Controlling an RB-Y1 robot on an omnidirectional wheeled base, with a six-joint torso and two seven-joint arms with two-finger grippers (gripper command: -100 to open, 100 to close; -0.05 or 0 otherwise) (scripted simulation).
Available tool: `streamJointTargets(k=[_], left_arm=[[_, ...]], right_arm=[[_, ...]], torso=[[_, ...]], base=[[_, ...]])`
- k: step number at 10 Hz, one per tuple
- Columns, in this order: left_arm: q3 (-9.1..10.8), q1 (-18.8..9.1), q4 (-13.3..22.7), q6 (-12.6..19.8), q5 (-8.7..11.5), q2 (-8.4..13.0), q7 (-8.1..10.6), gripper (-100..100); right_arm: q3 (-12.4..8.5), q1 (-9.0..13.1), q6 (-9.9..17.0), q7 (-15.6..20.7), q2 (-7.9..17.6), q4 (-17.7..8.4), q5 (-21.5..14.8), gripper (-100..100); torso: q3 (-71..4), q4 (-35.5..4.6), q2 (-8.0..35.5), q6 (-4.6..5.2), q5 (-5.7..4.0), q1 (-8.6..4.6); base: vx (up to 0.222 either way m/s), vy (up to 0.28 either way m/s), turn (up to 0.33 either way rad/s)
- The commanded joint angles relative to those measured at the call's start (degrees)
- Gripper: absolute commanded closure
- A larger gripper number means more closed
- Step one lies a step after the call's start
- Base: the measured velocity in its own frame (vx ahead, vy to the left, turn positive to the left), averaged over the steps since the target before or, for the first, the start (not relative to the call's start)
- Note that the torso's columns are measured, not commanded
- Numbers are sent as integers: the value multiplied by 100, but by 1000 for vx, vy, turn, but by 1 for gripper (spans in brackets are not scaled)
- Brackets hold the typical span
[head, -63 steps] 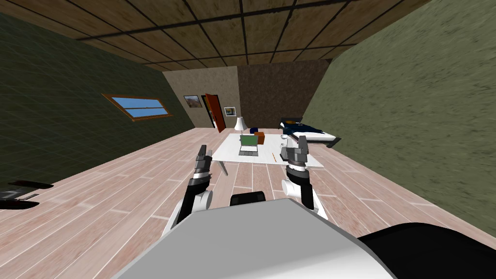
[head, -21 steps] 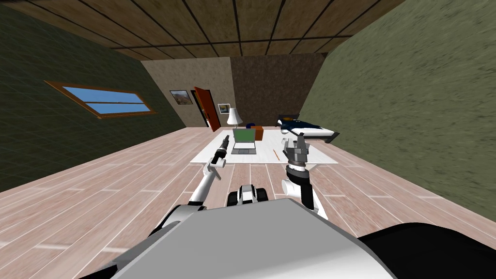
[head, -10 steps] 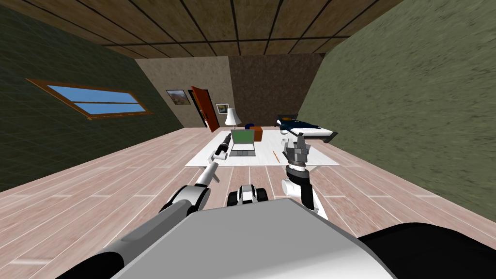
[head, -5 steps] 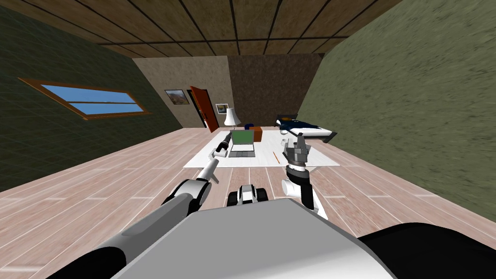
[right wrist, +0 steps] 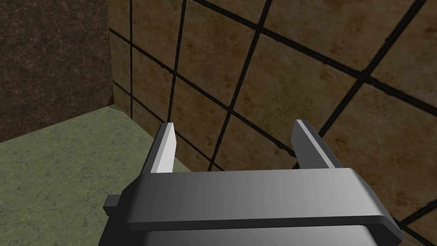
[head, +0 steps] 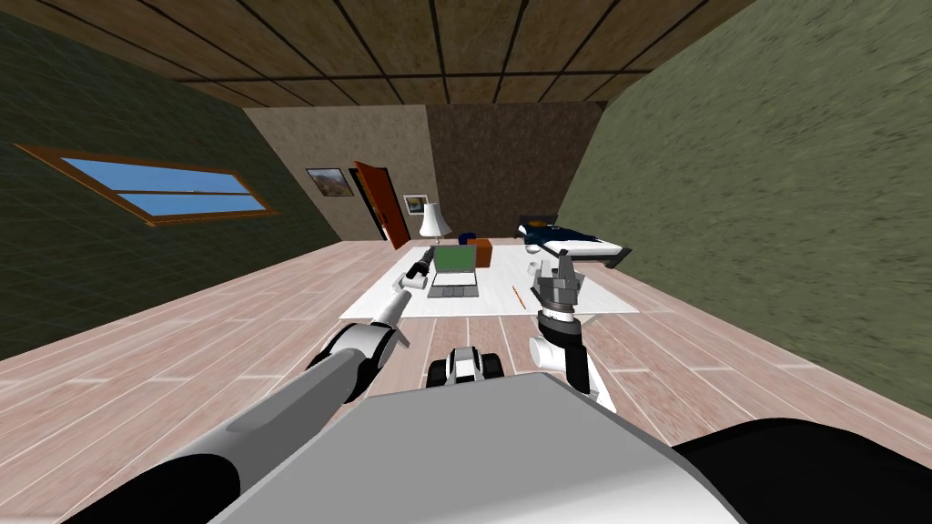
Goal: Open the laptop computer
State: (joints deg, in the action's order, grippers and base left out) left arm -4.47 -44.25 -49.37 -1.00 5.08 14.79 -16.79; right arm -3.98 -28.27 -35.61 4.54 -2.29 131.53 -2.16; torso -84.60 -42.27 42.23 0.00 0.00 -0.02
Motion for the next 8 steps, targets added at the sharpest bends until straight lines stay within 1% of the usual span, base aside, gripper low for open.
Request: streamJointTargets(k=[1, 4, 5, 6, 8], left_arm=[[-12, -366, 441, 134, 59, 83, -42, -100], [-15, -675, 807, 228, 101, 157, -78, -100], [-10, -638, 778, 181, 90, 133, -68, -100], [11, -619, 731, 238, -197, 134, 199, -100], [31, -590, 670, 287, -491, 134, 472, -100]], right_arm=[[0, 0, 0, 0, 0, 0, 0, 0], [0, 0, 0, 0, 0, 0, 0, 0], [0, 0, 0, 0, 0, 0, 0, 0], [0, 1, 0, 0, 0, 0, 0, 0], [0, 1, 0, 0, 0, 0, 0, 0]], torso=[[2, -1, 4, 0, 1, 2], [6, -3, 9, 0, 1, 2], [5, -3, 8, 0, 0, 1], [4, -1, 7, 1, 1, 3], [0, -1, 0, 6, 1, 4]], base=[[31, -5, -15], [25, -6, -11], [10, -3, 0], [6, 7, -42], [13, 21, -47]])
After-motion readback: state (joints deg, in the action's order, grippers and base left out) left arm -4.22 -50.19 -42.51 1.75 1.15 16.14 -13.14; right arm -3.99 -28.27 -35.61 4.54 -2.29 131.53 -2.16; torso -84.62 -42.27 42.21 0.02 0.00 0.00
